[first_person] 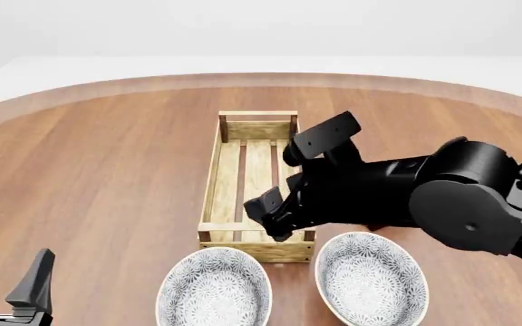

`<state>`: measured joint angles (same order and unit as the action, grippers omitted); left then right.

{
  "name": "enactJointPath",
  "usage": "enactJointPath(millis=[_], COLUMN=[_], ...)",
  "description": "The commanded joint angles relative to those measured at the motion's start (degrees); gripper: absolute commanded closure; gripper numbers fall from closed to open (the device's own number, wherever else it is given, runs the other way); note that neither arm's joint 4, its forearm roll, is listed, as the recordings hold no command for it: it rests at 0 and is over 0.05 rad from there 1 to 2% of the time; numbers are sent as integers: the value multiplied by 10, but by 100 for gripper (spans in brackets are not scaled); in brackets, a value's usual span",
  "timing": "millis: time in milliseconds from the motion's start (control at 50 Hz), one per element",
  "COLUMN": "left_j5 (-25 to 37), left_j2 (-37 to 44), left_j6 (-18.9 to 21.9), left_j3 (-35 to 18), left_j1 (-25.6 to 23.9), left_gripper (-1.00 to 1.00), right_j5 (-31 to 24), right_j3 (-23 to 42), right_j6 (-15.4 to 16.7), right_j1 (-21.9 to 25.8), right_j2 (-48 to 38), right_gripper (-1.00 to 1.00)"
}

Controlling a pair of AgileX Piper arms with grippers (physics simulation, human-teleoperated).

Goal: Stack the left bowl on the right bowl and place them in the tray.

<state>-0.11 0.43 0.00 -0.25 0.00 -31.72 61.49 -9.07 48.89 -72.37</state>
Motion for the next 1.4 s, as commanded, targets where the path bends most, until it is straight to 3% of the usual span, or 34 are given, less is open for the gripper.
enactJointPath(millis=[20,420,1400], left_j5=[0,0,0], left_j2=[0,0,0], left_j6=[0,0,0], left_j3=[0,0,0], left_j1=[0,0,0], left_gripper=[-100,-100,-100], right_j5=[37,77,153], right_j3=[-13,-49,-114], right_j6=[-27,-73,-120], right_j1=[22,30,24], right_j2=[-46,-80,-125], right_gripper=[-100,-100,-100])
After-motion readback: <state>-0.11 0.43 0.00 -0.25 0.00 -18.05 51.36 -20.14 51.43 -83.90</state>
